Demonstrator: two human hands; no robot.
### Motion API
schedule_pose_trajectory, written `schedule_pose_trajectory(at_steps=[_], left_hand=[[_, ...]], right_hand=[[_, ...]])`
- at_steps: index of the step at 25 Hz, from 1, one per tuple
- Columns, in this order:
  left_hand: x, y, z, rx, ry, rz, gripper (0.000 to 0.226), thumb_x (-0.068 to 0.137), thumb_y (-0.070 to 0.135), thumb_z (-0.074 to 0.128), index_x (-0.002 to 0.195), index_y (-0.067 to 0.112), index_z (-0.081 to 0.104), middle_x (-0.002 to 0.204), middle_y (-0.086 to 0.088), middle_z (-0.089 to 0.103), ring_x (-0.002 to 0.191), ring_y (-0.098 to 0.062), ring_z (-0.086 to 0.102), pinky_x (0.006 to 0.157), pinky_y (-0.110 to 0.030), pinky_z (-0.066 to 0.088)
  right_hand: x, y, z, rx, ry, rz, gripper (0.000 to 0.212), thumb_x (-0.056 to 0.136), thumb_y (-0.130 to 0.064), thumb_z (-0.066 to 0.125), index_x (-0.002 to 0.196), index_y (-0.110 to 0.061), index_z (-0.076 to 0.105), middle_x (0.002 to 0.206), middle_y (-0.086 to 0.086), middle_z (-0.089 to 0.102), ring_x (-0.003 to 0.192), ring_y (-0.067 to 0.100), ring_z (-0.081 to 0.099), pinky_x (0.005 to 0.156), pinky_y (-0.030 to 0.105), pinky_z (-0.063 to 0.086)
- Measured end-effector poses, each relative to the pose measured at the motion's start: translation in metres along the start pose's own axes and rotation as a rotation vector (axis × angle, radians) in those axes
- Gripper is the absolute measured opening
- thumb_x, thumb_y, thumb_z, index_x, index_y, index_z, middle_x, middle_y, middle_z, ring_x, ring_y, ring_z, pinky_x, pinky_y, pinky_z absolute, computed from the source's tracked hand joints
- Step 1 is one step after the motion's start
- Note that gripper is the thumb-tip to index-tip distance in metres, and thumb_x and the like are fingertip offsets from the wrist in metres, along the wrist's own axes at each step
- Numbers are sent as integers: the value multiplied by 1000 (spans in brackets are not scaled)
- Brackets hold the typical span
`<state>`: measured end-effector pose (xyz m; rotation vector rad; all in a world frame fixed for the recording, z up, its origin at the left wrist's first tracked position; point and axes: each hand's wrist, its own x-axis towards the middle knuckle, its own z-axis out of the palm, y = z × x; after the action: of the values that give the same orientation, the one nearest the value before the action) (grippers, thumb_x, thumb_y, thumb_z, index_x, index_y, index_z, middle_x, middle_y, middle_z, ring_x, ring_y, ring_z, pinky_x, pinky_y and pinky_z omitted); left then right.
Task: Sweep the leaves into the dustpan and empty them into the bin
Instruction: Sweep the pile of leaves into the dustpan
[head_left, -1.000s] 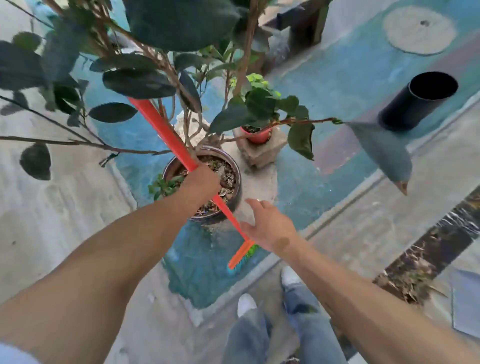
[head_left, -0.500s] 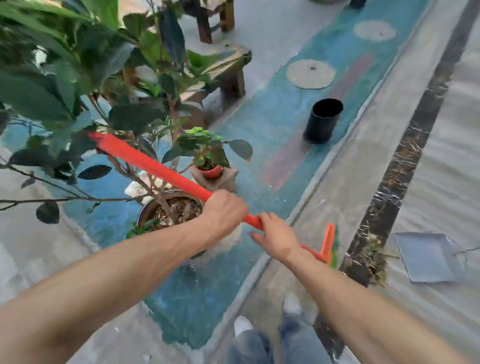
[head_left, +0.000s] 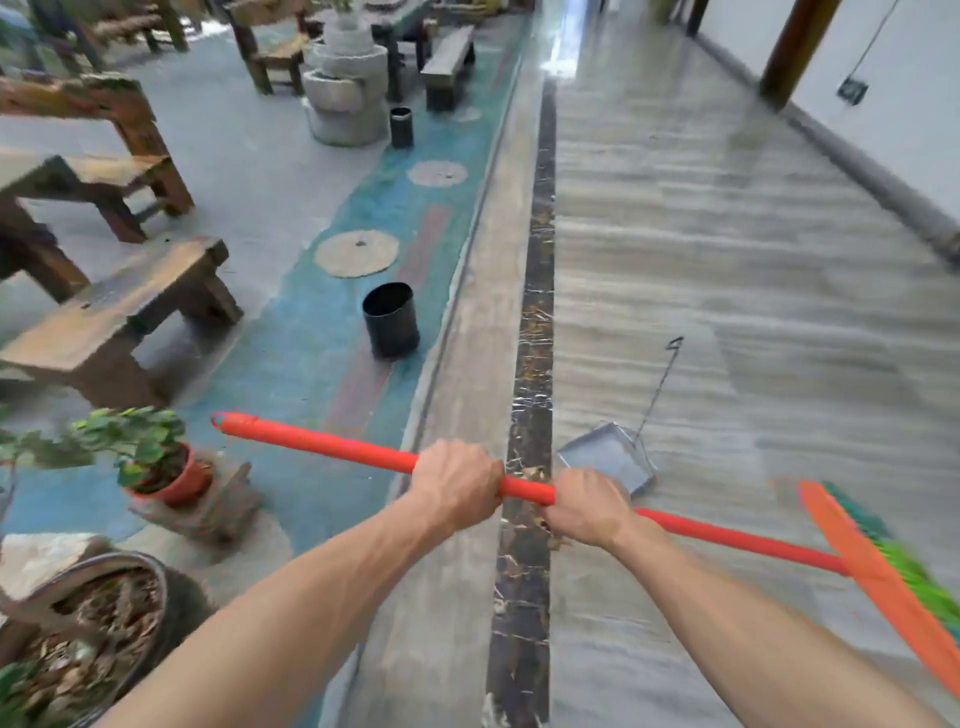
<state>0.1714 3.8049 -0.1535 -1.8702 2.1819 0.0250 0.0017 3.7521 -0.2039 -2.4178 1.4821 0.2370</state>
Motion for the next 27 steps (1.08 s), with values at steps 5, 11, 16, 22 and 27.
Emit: schedule_pose_trajectory(at_steps=[5,11,16,22,27], left_hand=[[81,162,-49,-19,120,119,30,82,42,51,83,17,68,80,-5,69,74,-32,68,54,-31,36],[155,270,-80,-121,203,159,23,79,41,47,67,22,45,71,-4,65,54,-31,52,49,-30,31],[232,305,-77,-56,274,248,14,93,33,40,87,20,44,79,-4,64,64,-31,64,46,-31,30],[372,325,-109,-156,280,287,15,94,34,39,88,20,41,81,-6,67,67,-35,65,49,-34,31],[471,346,-143,-316,246,228,17,91,33,43,83,23,32,84,-7,67,71,-37,64,51,-34,31]], right_hand=[[-58,182,-37,-82,95,120,39,82,-45,44,92,-17,70,97,12,72,92,35,68,73,36,53],[-80,317,-79,-219,116,165,31,77,-41,47,80,-19,69,86,7,72,82,32,69,61,31,39],[-41,389,-104,-312,130,152,28,78,-33,49,86,-16,70,91,9,72,86,33,69,62,32,37],[46,485,-153,-382,112,151,30,81,-34,47,88,-16,70,93,10,73,89,34,68,63,33,41],[117,559,-212,-498,145,81,30,82,-31,47,92,-17,71,95,11,73,90,35,69,67,33,46]])
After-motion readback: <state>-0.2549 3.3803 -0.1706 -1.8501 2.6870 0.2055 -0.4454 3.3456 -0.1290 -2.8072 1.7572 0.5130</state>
